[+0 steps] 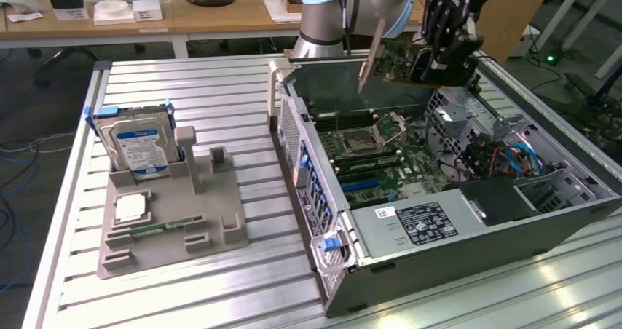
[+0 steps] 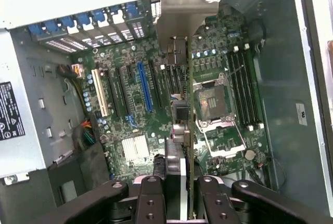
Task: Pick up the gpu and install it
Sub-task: 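Insert the gpu into the slot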
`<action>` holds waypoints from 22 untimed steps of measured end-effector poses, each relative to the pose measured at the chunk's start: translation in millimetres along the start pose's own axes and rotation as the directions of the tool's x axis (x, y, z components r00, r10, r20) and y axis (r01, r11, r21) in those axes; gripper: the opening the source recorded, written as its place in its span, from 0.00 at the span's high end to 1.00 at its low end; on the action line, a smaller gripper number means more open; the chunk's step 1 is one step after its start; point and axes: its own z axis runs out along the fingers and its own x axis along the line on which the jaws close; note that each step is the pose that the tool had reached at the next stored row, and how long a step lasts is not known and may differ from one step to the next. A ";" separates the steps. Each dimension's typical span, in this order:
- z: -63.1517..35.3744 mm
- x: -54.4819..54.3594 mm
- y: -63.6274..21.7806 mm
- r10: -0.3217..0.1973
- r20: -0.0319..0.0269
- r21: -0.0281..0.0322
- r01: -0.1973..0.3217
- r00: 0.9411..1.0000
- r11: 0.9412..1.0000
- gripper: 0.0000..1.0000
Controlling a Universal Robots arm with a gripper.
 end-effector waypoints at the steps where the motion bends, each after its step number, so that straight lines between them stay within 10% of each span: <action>1: 0.2 0.2 0.0 -0.002 -0.001 0.005 0.002 1.000 1.000 0.72; 4: 2.2 0.4 0.3 -0.017 0.001 0.015 0.017 1.000 1.000 0.72; 14: 16.1 1.2 0.5 -0.154 0.001 0.015 0.154 0.988 0.988 0.72; 18: 17.9 1.7 2.2 -0.162 0.003 0.038 0.162 0.987 0.986 0.72; 22: 23.7 3.8 8.3 -0.168 0.004 0.042 0.167 0.986 0.985 0.72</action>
